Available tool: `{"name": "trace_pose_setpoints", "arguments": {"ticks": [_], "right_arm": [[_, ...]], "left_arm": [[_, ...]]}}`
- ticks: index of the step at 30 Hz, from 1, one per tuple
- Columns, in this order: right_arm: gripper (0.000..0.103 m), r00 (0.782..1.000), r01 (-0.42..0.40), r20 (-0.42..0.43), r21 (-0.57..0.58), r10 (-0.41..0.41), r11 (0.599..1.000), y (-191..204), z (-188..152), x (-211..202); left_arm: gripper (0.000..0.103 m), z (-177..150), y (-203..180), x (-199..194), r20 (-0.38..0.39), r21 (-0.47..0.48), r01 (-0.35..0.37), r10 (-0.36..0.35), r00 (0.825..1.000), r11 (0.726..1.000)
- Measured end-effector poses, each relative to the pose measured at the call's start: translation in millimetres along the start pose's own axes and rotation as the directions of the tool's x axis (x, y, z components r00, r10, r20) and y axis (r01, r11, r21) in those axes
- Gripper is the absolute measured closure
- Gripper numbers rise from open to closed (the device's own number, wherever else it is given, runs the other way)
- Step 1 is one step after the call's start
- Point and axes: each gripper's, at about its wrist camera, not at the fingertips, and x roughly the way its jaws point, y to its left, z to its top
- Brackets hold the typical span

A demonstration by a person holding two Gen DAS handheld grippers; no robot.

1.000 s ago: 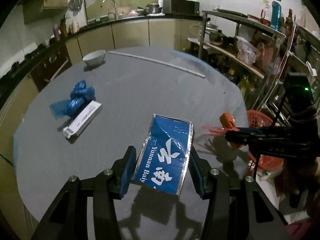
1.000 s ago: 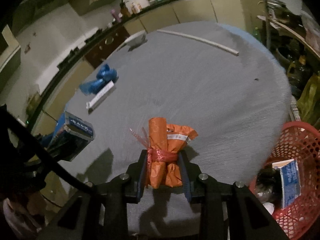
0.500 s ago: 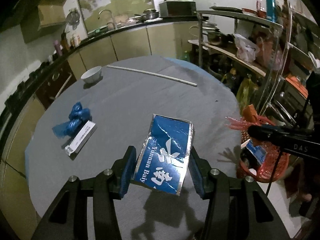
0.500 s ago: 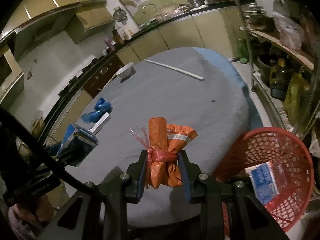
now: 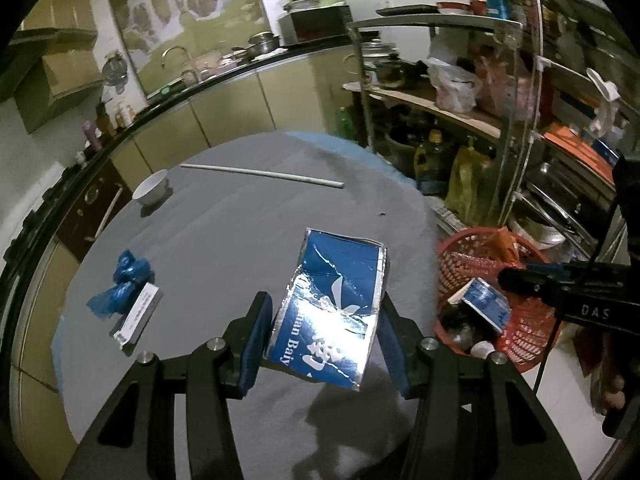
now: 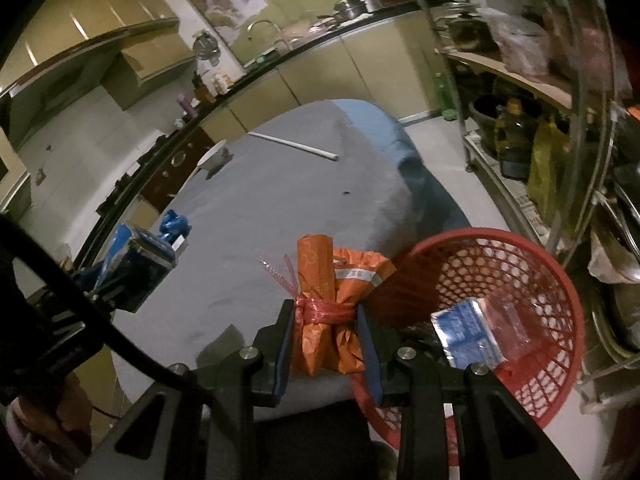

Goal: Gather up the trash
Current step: 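Carry the orange bag and blue box over the red basket and release both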

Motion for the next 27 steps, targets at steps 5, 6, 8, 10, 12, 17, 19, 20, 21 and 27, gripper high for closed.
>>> {"name": "trace_pose_setpoints", "arguments": {"ticks": [5,6,8,10,12,17,19,20,21,27], "right_arm": [[0.071,1.000,0.014,0.010,0.042,-0.014,0.999,-20,-1,-9],[0.071,1.000,0.016,0.012,0.047,-0.016,0.999,-23,-1,-11],[0.071,1.000,0.020,0.021,0.059,-0.022,0.998,-29,0,-15],[0.071,0.999,0.022,0.028,0.070,-0.024,0.997,-34,1,-19],[0.071,0.999,0.020,0.038,0.089,-0.024,0.996,-41,2,-23],[0.071,0.998,0.033,0.053,0.116,-0.039,0.993,-56,1,-33],[0.071,0.998,0.036,0.050,0.126,-0.043,0.991,-61,-1,-35],[0.071,0.998,0.040,0.050,0.133,-0.047,0.990,-65,-2,-36],[0.071,0.997,0.043,0.051,0.138,-0.051,0.989,-68,-3,-37],[0.071,0.997,0.050,0.042,0.192,-0.059,0.980,-91,-14,-42]], "left_arm": [[0.050,3,-15,4,-0.020,0.018,0.024,-0.023,1.000,1.000],[0.050,4,-18,5,-0.023,0.022,0.025,-0.025,0.999,0.999],[0.050,5,-24,6,-0.029,0.033,0.028,-0.028,0.999,0.999],[0.050,7,-30,8,-0.037,0.040,0.042,-0.040,0.999,0.998],[0.050,8,-37,10,-0.042,0.050,0.046,-0.044,0.998,0.998],[0.050,13,-52,16,-0.054,0.073,0.061,-0.057,0.997,0.996],[0.050,15,-58,18,-0.056,0.082,0.065,-0.061,0.997,0.994],[0.050,16,-62,20,-0.058,0.092,0.070,-0.065,0.996,0.993],[0.050,16,-65,21,-0.059,0.099,0.073,-0.068,0.996,0.992],[0.050,21,-82,33,-0.075,0.090,0.176,-0.170,0.983,0.980]]}}
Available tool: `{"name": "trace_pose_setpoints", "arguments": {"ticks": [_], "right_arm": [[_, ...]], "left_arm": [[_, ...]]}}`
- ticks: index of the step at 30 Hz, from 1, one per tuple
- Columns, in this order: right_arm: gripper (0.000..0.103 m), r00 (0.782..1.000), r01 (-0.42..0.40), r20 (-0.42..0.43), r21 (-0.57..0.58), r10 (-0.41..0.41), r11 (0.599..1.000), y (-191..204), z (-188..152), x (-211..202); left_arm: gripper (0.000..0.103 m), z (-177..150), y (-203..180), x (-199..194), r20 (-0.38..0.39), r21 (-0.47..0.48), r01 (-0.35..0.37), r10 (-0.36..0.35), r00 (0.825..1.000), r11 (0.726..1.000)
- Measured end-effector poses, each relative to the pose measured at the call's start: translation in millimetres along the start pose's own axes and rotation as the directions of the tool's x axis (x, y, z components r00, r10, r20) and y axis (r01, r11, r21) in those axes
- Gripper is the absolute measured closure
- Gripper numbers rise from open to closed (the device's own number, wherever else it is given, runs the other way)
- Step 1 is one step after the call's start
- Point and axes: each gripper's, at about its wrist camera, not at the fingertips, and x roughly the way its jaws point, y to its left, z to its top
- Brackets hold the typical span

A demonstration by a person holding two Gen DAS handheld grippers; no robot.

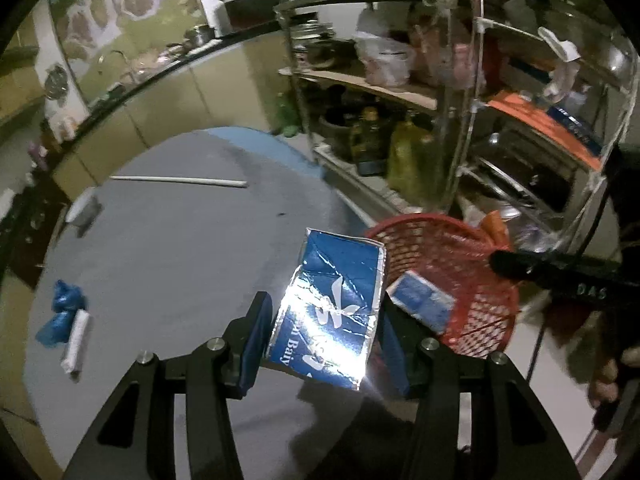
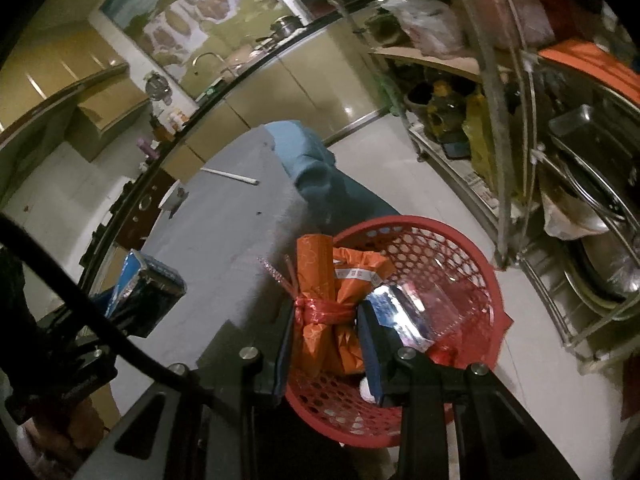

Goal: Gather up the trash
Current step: 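Carry the orange bag and blue box over the red basket and release both, then move both open tools back over the table toward the blue bag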

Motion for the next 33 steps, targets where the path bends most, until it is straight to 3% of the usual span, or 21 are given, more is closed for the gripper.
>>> {"name": "trace_pose_setpoints", "arguments": {"ticks": [7,16,24,29,33], "right_arm": [[0.069,1.000,0.005,-0.011,0.067,-0.004,0.998,-26,-2,0],[0.068,0.998,-0.007,-0.066,0.178,0.019,0.984,-44,-5,13],[0.067,1.000,-0.011,-0.019,0.188,0.015,0.982,-37,-1,0],[0.067,0.999,-0.030,-0.019,0.156,0.033,0.987,-17,0,3],[0.067,0.998,-0.051,-0.033,0.114,0.055,0.992,9,1,11]], "left_arm": [[0.048,7,-13,16,-0.016,-0.040,0.168,-0.169,0.985,0.985],[0.044,3,-24,31,-0.074,-0.042,0.240,-0.243,0.967,0.970],[0.044,-19,5,14,-0.064,-0.039,0.135,-0.137,0.988,0.990],[0.043,-36,38,-5,-0.059,-0.084,-0.017,0.012,0.998,0.996],[0.042,-46,67,-22,-0.049,-0.130,-0.146,0.141,0.989,0.981]]}}
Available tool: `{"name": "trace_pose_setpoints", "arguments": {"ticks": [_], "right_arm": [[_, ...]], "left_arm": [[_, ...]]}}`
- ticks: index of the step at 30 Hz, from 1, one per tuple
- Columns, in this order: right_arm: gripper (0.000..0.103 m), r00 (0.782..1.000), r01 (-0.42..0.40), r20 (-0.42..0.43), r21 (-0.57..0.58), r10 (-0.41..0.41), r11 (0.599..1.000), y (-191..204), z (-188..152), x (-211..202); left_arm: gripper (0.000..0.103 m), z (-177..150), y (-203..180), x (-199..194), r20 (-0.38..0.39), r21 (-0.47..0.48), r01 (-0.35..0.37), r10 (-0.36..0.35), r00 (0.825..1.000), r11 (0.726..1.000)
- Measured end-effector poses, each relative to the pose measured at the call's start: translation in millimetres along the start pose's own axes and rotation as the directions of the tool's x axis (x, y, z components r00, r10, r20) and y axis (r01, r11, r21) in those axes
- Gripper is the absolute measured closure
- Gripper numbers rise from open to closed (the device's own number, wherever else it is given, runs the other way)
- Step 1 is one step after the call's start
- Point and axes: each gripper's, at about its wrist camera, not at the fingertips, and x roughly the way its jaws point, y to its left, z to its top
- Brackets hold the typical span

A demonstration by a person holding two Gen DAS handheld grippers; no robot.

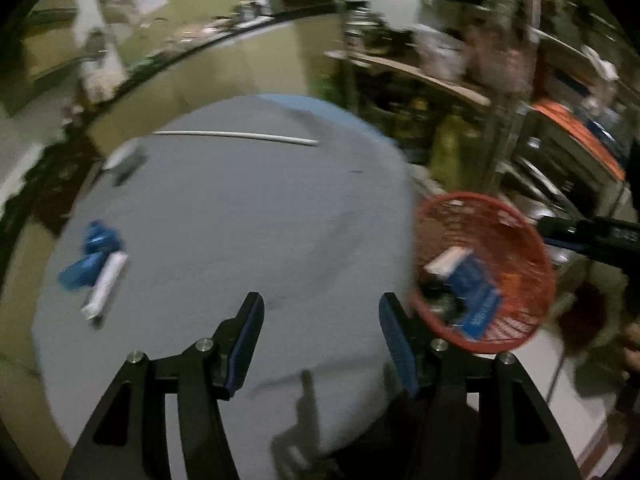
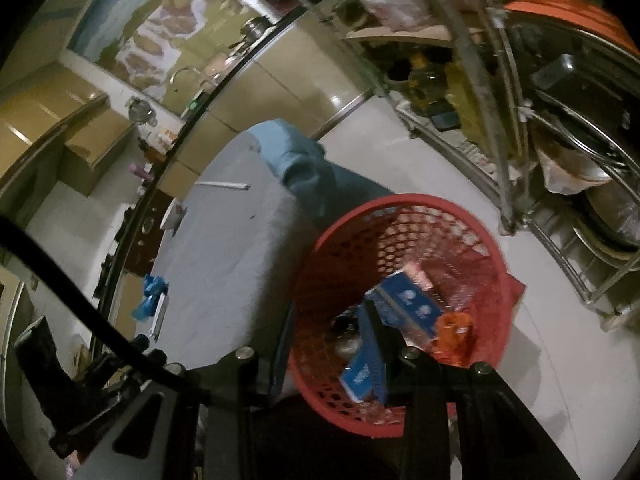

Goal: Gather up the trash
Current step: 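Move both open tools back over the table toward the blue bag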

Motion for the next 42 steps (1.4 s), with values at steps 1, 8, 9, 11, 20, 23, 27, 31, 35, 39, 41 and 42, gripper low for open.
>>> {"name": "trace_pose_setpoints", "arguments": {"ticks": [1,8,9,11,20,23,27,31,35,39,41,42], "right_arm": [[0.067,1.000,-0.006,-0.004,-0.013,0.006,1.000,7,0,2],[0.067,0.999,-0.041,-0.040,-0.117,0.037,0.992,64,-8,19],[0.067,0.998,-0.044,-0.046,-0.128,0.039,0.991,70,-10,21],[0.067,0.997,-0.050,-0.062,-0.150,0.041,0.987,81,-13,26],[0.067,0.988,-0.078,-0.146,-0.254,0.041,0.964,135,-34,56],[0.067,0.984,-0.094,-0.170,-0.285,0.046,0.954,151,-39,64],[0.067,0.979,-0.110,-0.199,-0.328,0.045,0.938,174,-50,76],[0.067,0.975,-0.121,-0.218,-0.356,0.044,0.926,188,-59,85],[0.067,0.971,-0.120,-0.237,-0.370,0.031,0.921,193,-66,93],[0.067,0.968,-0.120,-0.250,-0.382,0.023,0.916,197,-69,97],[0.067,0.966,-0.122,-0.257,-0.390,0.020,0.913,201,-71,100],[0.067,0.966,-0.123,-0.260,-0.393,0.019,0.911,202,-71,101]], "left_arm": [[0.041,-1,8,-3,0.005,-0.016,-0.024,0.024,1.000,1.000],[0.039,-15,61,-17,0.025,-0.127,-0.149,0.154,0.988,0.981],[0.039,-17,66,-18,0.027,-0.136,-0.164,0.169,0.985,0.977],[0.039,-21,76,-20,0.032,-0.151,-0.189,0.196,0.980,0.970],[0.039,-39,111,-22,0.026,-0.207,-0.236,0.246,0.969,0.949],[0.039,-47,123,-23,0.023,-0.232,-0.244,0.256,0.966,0.942],[0.039,-55,137,-25,0.016,-0.262,-0.255,0.268,0.963,0.931],[0.039,-63,151,-25,0.006,-0.283,-0.268,0.281,0.960,0.921],[0.039,-70,163,-25,-0.005,-0.303,-0.279,0.291,0.957,0.911],[0.039,-78,178,-23,-0.019,-0.332,-0.284,0.295,0.955,0.899],[0.039,-85,186,-21,-0.032,-0.349,-0.291,0.300,0.954,0.891],[0.039,-91,192,-20,-0.043,-0.359,-0.301,0.306,0.951,0.883]]}}
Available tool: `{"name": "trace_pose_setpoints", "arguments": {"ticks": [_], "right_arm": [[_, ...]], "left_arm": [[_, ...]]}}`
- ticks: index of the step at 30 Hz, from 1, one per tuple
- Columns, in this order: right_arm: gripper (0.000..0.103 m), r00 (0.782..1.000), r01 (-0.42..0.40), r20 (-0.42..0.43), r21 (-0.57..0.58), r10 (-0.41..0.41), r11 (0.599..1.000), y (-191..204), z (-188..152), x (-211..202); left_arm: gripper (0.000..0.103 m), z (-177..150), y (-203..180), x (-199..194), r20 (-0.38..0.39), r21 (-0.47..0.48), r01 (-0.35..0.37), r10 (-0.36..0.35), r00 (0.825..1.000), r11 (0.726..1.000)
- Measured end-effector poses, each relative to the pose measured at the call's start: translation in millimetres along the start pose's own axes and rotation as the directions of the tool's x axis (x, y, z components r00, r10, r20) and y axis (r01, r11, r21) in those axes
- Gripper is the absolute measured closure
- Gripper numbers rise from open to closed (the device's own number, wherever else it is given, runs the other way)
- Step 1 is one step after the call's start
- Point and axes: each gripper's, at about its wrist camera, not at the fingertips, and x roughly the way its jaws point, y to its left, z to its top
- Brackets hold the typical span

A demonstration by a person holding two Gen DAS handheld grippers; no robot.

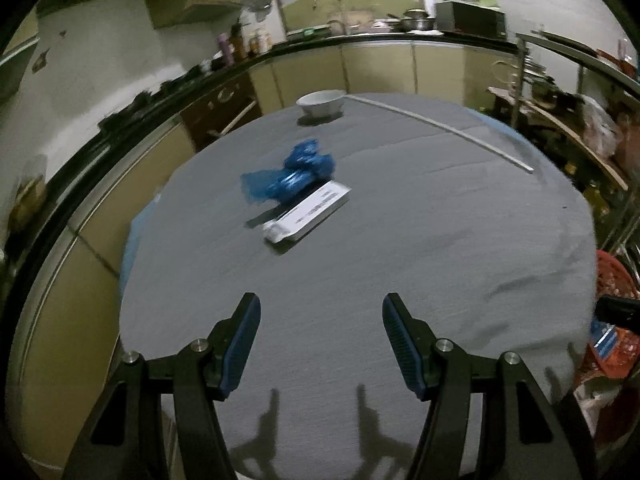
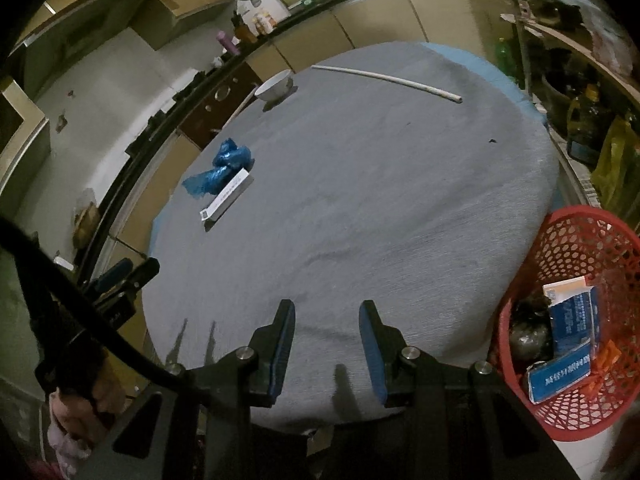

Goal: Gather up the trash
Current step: 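Move both open tools back over the table toward the blue bag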

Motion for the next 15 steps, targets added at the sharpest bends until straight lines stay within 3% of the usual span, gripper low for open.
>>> {"name": "trace_pose_setpoints", "arguments": {"ticks": [9,15], "right_arm": [[0.067,0.999,-0.013,-0.042,-0.035,0.011,0.999,17,8,19],[0.067,0.998,-0.026,-0.066,-0.115,0.018,0.993,57,27,44]], "left_arm": [[0.039,-34,76,23,-0.090,-0.107,-0.133,0.124,0.988,0.985],[0.039,-48,120,26,-0.111,-0.174,-0.204,0.187,0.976,0.963]]}}
